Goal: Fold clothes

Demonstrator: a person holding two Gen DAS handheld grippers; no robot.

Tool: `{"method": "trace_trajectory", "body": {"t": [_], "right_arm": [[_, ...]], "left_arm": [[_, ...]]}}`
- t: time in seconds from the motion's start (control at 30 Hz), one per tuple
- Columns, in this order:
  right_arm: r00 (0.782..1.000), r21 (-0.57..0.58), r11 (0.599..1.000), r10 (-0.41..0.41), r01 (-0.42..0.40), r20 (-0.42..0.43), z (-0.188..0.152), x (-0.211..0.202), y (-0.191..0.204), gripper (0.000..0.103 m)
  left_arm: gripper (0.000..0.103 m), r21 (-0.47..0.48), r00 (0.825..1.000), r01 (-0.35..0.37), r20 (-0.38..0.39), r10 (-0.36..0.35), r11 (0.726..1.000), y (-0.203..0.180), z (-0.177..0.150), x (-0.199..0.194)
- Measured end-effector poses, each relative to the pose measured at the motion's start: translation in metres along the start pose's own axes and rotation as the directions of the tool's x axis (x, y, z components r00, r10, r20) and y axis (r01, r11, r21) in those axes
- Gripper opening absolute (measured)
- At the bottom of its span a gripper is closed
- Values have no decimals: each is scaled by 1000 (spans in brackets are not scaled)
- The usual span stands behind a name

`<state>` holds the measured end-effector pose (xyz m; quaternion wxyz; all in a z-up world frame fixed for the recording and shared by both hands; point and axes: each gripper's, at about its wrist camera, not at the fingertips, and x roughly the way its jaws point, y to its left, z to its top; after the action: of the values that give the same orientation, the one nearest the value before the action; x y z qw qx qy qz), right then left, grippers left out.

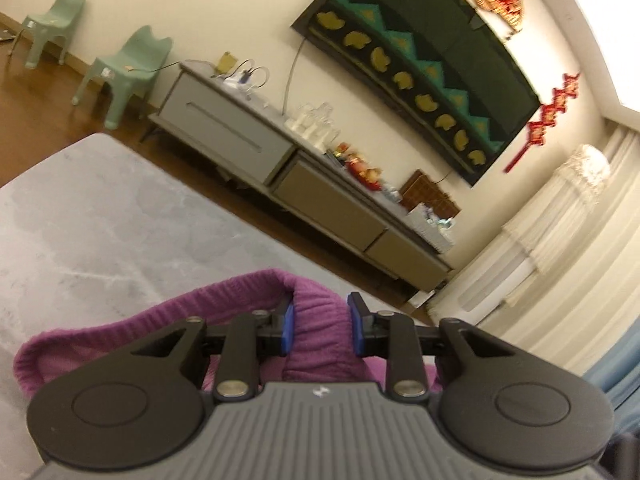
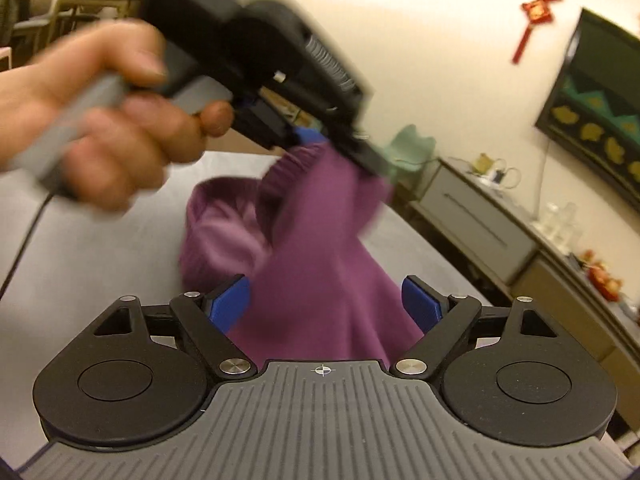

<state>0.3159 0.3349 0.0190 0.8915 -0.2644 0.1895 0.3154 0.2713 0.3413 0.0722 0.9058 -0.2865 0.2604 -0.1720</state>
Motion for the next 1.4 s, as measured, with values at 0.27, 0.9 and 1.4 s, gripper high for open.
{"method": "trace_trajectory", "body": {"t": [0.27,0.9,1.4], "right_arm": [[985,569,810,171,-142,2,4,21,-109,2],[978,725,674,207,-141,-2,6,8,-149,2],[976,766,624,218,-156,21,-8,-3,-163,13]], "left_arm": [[58,42,994,-48,104,44,998,17,0,-39],[71,691,985,-127,6,171,711,-82,-94,1],[8,615,993,-37,-63,95,787,-84,-63,-2]]}}
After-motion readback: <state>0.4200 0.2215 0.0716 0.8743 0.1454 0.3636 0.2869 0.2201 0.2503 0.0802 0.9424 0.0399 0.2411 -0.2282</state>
